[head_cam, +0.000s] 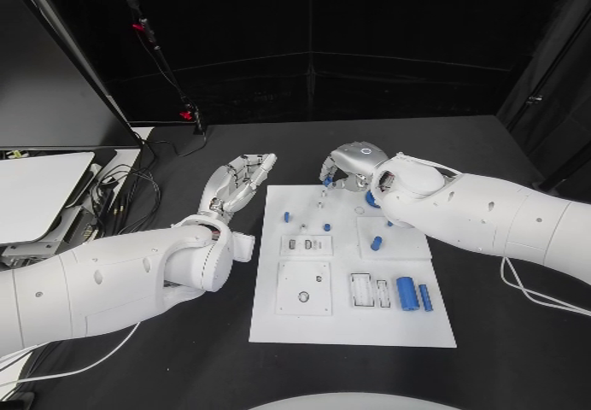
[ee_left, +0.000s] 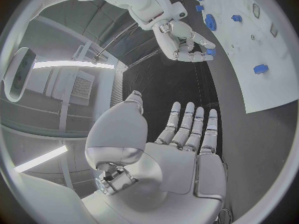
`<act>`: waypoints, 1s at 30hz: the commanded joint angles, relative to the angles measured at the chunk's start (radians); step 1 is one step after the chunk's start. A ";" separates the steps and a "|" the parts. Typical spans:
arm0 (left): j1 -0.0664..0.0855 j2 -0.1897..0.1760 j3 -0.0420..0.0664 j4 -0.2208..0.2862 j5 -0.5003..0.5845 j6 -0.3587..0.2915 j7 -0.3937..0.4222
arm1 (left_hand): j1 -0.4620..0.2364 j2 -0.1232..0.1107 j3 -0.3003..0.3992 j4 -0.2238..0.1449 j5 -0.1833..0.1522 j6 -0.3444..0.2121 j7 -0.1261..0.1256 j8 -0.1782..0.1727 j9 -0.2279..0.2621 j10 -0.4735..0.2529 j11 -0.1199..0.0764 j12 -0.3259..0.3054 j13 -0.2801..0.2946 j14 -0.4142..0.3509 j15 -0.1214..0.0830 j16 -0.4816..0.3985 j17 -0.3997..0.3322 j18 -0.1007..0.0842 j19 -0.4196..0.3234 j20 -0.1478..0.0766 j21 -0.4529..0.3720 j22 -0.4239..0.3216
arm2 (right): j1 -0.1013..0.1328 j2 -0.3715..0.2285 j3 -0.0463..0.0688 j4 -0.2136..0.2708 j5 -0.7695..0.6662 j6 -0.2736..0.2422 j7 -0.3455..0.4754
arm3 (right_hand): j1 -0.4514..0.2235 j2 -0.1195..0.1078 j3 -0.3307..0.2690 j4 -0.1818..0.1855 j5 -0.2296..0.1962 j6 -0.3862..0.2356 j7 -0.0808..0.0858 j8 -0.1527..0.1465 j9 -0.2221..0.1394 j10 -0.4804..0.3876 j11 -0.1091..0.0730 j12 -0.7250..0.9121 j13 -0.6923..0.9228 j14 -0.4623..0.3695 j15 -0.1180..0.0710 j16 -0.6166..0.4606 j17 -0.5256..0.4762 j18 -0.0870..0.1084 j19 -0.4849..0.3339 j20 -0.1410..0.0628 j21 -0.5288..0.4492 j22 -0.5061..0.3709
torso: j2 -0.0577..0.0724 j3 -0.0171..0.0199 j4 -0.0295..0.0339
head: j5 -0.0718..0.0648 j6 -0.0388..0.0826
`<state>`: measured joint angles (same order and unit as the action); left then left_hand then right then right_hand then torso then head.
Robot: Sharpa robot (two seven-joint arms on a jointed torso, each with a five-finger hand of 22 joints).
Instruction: Assemble the parts on the task board
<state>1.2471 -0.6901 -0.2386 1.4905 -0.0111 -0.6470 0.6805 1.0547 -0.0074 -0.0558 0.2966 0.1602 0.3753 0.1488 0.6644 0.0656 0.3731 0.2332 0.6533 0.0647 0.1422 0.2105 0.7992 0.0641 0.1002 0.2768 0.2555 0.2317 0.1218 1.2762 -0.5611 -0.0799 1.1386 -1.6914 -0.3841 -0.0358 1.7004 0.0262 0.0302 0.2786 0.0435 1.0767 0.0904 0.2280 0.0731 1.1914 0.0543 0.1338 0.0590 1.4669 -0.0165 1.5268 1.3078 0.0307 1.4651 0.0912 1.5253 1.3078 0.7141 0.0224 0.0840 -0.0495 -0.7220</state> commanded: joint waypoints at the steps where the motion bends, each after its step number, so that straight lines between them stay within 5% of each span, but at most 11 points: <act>1: 0.001 0.003 0.001 -0.001 -0.007 0.011 0.302 | -0.001 0.010 0.003 -0.003 0.005 0.006 0.134 -0.006 0.000 0.000 0.009 -0.001 0.000 0.002 0.008 -0.001 0.001 0.017 -0.002 0.007 0.006 0.002 | 0.002 0.019 0.001 -0.031 0.039 0.001 0.021 | -0.001 0.005 0.006 0.001 0.004 0.008 0.013 -0.007 0.004 0.008 -0.001 -0.004 0.001 0.073 0.003 0.000 0.081 -0.004 0.036 -0.001 0.002 0.157 | 0.001 0.0008 0.0018 | 0.006 -0.002; 8: 0.000 0.005 0.001 -0.004 -0.007 0.012 0.303 | 0.000 0.012 0.002 -0.003 0.006 0.007 0.135 -0.006 0.000 0.001 0.010 0.000 0.000 0.003 0.010 0.000 0.001 0.016 -0.001 0.008 0.008 0.002 | 0.001 0.058 0.001 -0.085 0.047 0.034 0.029 | 0.000 0.002 0.009 0.003 0.004 0.007 0.016 -0.015 0.002 0.009 0.003 -0.016 0.001 0.073 0.006 0.000 0.082 -0.004 0.035 0.001 0.002 0.157 | 0.001 0.0005 0.0013 | 0.009 -0.005; 30: 0.000 0.007 0.001 -0.006 -0.007 0.014 0.300 | 0.001 0.012 0.001 -0.003 0.007 0.007 0.136 -0.006 0.000 0.002 0.011 0.000 0.000 0.004 0.010 0.000 0.001 0.016 -0.002 0.008 0.008 0.002 | -0.005 0.093 0.001 -0.127 0.048 0.121 0.022 | -0.006 -0.002 0.011 0.007 0.004 0.002 0.020 -0.029 -0.001 0.007 0.009 -0.038 0.001 0.072 0.011 -0.002 0.076 -0.003 0.031 0.006 -0.001 0.151 | 0.000 -0.0005 -0.0004 | 0.016 -0.012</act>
<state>1.2456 -0.6832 -0.2386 1.4844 -0.0113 -0.6424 0.6805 1.0549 -0.0072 -0.0558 0.2966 0.1627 0.3754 0.1488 0.6644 0.0656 0.3752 0.2353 0.6534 0.0647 0.1461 0.2144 0.7992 0.0641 0.1002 0.2768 0.2555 0.2358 0.1225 1.2695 -0.4699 -0.0801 1.0124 -1.6445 -0.2886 -0.0144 1.7001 0.0260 0.0361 0.2857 0.0440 1.0742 0.1008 0.2029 0.0728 1.1972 0.0555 0.0987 0.0589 1.4631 -0.0126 1.5268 1.3075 0.0307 1.4651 0.0913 1.5253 1.3076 0.7139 0.0224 0.0847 -0.0336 -0.7324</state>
